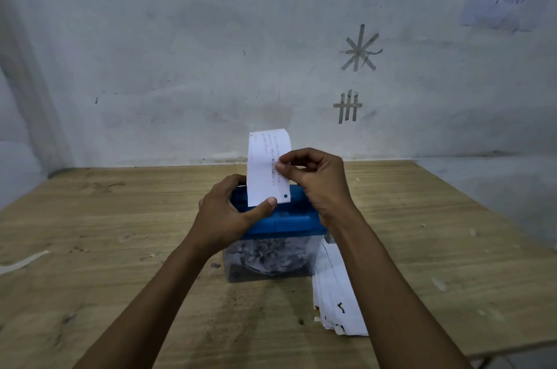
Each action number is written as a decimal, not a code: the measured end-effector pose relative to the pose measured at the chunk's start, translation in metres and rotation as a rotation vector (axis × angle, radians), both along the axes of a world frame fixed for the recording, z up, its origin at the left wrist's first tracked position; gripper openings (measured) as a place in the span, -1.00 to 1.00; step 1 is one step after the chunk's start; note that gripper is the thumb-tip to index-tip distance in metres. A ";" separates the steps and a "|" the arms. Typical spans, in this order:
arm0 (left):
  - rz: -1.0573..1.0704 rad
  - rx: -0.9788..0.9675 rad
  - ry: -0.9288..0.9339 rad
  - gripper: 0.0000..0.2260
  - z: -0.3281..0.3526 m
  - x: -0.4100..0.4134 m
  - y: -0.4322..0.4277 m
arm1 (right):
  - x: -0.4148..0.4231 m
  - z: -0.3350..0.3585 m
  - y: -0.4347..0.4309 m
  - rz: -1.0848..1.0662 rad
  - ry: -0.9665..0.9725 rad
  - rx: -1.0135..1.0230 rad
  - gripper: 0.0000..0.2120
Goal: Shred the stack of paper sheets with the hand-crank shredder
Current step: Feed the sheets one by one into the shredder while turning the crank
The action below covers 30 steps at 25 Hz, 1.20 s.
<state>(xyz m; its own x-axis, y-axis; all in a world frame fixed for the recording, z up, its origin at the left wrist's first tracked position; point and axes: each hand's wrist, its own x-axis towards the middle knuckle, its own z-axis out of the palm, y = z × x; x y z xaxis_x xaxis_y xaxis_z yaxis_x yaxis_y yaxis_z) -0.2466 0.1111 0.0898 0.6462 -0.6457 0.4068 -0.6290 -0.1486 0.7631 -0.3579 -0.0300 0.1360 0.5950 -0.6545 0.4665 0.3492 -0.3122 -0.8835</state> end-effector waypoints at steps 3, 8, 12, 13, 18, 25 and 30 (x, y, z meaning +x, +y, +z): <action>-0.003 0.008 0.018 -0.31 0.002 -0.002 0.001 | 0.001 0.000 0.002 -0.025 -0.010 0.008 -0.82; -0.094 0.077 0.085 -0.47 0.015 -0.001 0.008 | 0.001 0.000 0.004 0.039 0.042 -0.046 -0.83; -0.115 0.065 0.187 -0.79 0.037 0.002 0.006 | 0.003 0.000 0.002 0.000 -0.027 -0.021 -0.81; -0.108 0.047 0.203 -0.82 0.040 0.002 0.004 | 0.003 0.000 0.002 -0.001 -0.028 -0.016 -0.81; -0.026 -0.048 0.202 -0.75 0.032 -0.007 -0.004 | -0.005 -0.001 0.002 0.008 -0.062 0.022 -0.84; 0.058 -0.067 0.121 -0.65 0.016 -0.007 -0.004 | -0.060 -0.050 -0.003 -0.239 0.309 -0.023 -0.74; 0.072 -0.065 0.081 -0.65 0.013 -0.009 -0.003 | -0.076 -0.058 0.005 -0.279 0.551 0.008 -0.37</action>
